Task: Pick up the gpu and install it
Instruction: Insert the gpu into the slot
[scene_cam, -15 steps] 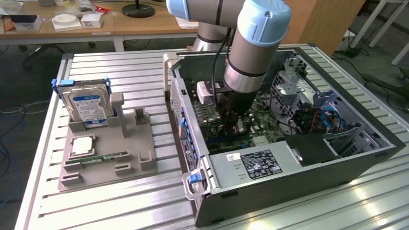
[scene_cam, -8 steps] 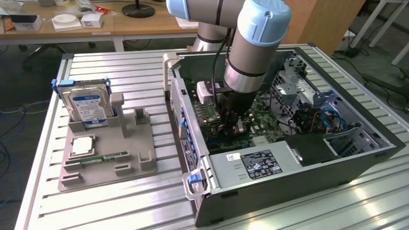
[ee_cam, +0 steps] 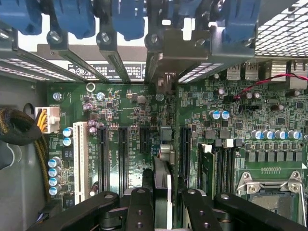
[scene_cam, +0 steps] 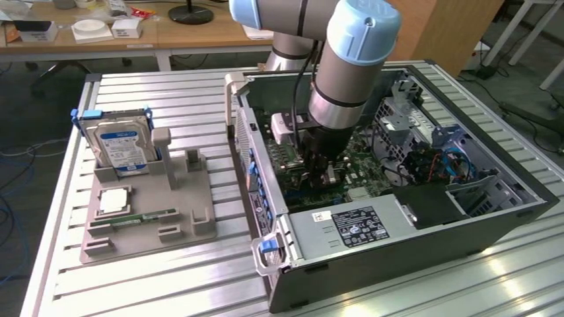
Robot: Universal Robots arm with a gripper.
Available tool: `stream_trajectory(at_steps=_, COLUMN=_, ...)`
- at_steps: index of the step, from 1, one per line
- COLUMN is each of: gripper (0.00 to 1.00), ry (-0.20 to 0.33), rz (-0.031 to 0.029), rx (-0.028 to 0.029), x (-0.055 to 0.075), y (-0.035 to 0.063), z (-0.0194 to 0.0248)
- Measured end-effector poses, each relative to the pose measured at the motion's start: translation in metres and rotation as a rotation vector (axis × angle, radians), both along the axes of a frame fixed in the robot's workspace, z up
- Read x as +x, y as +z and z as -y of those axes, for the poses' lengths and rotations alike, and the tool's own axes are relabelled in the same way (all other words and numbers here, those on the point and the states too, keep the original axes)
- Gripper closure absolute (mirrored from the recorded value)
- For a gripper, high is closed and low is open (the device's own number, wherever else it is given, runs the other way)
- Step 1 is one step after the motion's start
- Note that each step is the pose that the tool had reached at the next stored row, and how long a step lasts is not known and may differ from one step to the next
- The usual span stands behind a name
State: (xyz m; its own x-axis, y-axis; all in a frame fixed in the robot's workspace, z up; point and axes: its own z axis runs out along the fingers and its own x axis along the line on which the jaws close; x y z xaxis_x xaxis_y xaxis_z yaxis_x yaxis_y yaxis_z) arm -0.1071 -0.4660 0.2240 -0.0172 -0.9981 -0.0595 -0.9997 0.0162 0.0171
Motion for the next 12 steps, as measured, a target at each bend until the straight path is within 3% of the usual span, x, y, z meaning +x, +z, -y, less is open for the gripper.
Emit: stream_trajectory(at_steps=12, gripper=0.71, ry=0.000, rz=0.0018, rx=0.0027, x=-0.0002, y=0.0009, z=-0.0002)
